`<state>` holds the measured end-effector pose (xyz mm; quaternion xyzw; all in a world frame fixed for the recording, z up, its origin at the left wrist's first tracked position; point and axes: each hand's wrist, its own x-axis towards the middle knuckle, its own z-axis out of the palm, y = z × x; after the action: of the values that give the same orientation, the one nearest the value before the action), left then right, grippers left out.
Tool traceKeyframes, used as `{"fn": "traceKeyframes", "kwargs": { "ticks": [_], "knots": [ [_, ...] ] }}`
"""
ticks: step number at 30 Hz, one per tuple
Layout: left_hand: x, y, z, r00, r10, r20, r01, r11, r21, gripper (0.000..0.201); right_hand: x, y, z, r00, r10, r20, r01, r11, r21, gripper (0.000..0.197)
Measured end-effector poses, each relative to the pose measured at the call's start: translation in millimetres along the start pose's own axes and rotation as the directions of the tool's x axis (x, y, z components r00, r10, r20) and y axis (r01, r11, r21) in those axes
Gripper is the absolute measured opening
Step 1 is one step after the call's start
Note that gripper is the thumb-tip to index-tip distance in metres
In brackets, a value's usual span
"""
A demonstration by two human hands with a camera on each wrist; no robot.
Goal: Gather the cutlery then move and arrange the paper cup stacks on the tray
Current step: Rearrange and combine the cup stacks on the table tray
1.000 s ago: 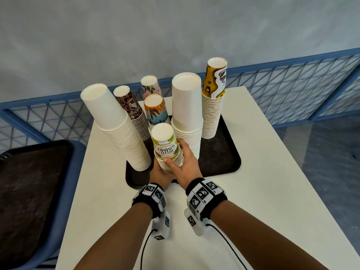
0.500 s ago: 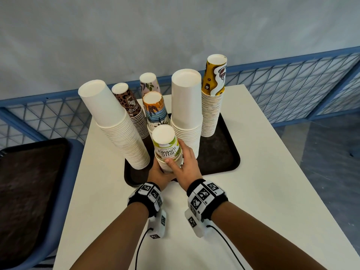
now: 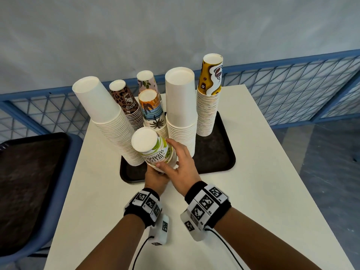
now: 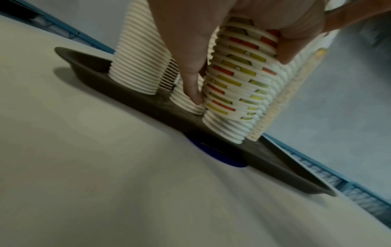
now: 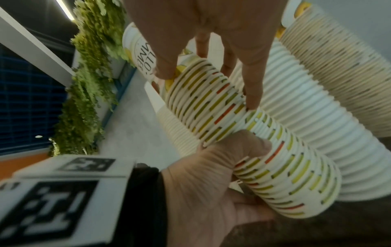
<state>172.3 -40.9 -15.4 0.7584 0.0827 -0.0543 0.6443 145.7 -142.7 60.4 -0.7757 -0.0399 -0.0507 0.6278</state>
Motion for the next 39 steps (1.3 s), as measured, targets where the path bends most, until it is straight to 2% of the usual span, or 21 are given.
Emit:
{"fn": "traceKeyframes", "kwargs": {
  "ticks": [2, 4, 6, 9, 13, 17, 19, 23, 26, 28, 30, 33, 35, 39],
  "knots": [
    [-8, 3, 9, 1.000, -0.011, -0.011, 0.011, 1.000, -0.021, 0.053, -7, -4, -12, 0.999, -0.035, 0.009, 0.035, 0.999, -0.001, 0.062],
    [-18, 10, 25, 0.999, 0.026, 0.028, -0.018, 0.970, -0.241, 0.078, -12, -2, -29, 0.999, -0.047, -0.002, 0.047, 0.999, -0.008, 0.060],
    [-22, 9, 48, 0.999, 0.012, 0.049, 0.005, 0.944, -0.329, 0.096, -16, 2, -52, 0.999, -0.025, -0.035, 0.026, 1.000, 0.010, 0.058],
    [-29, 18, 81, 0.997, 0.043, 0.063, -0.030, 0.980, -0.199, 0.080, -14, 13, -88, 0.997, 0.048, -0.064, -0.043, 0.996, 0.081, 0.060],
    [-17, 34, 120, 0.996, -0.003, 0.086, 0.010, 0.996, -0.084, 0.086, 4, 32, -133, 0.989, 0.122, -0.081, -0.112, 0.987, 0.119, 0.067],
    [6, 29, 137, 0.993, -0.044, 0.105, 0.038, 0.997, 0.061, 0.091, 27, 50, -151, 0.980, 0.199, -0.026, -0.195, 0.974, 0.113, 0.060],
    [13, 24, 141, 0.993, -0.071, 0.095, 0.061, 0.993, 0.105, 0.092, 34, 57, -153, 0.972, 0.234, 0.002, -0.233, 0.967, 0.098, 0.065],
    [17, 21, 141, 0.992, -0.071, 0.106, 0.060, 0.993, 0.098, 0.089, 42, 63, -151, 0.978, 0.206, 0.018, -0.206, 0.978, 0.017, 0.072],
    [7, 22, 130, 0.986, -0.051, 0.162, 0.023, 0.984, 0.175, 0.088, 41, 67, -151, 0.982, 0.189, 0.003, -0.189, 0.982, -0.001, 0.072],
    [-7, 15, 118, 0.995, -0.062, 0.084, 0.040, 0.969, 0.244, 0.075, 37, 71, -153, 0.985, 0.174, 0.002, -0.174, 0.985, 0.002, 0.070],
    [-18, 9, 103, 0.992, -0.018, -0.121, 0.046, 0.971, 0.235, 0.065, 32, 74, -157, 0.983, 0.182, -0.007, -0.182, 0.983, 0.005, 0.064],
    [-13, 16, 88, 0.925, 0.084, -0.370, 0.009, 0.970, 0.241, 0.076, 28, 85, -163, 0.961, 0.252, -0.114, -0.260, 0.964, -0.060, 0.051],
    [0, 27, 84, 0.902, 0.098, -0.419, 0.010, 0.969, 0.247, 0.090, 27, 94, -164, 0.941, 0.297, -0.163, -0.322, 0.933, -0.162, 0.046],
    [17, 40, 87, 0.926, 0.042, -0.375, 0.032, 0.981, 0.190, 0.103, 29, 101, -161, 0.938, 0.311, -0.150, -0.341, 0.903, -0.261, 0.044]
  ]
}}
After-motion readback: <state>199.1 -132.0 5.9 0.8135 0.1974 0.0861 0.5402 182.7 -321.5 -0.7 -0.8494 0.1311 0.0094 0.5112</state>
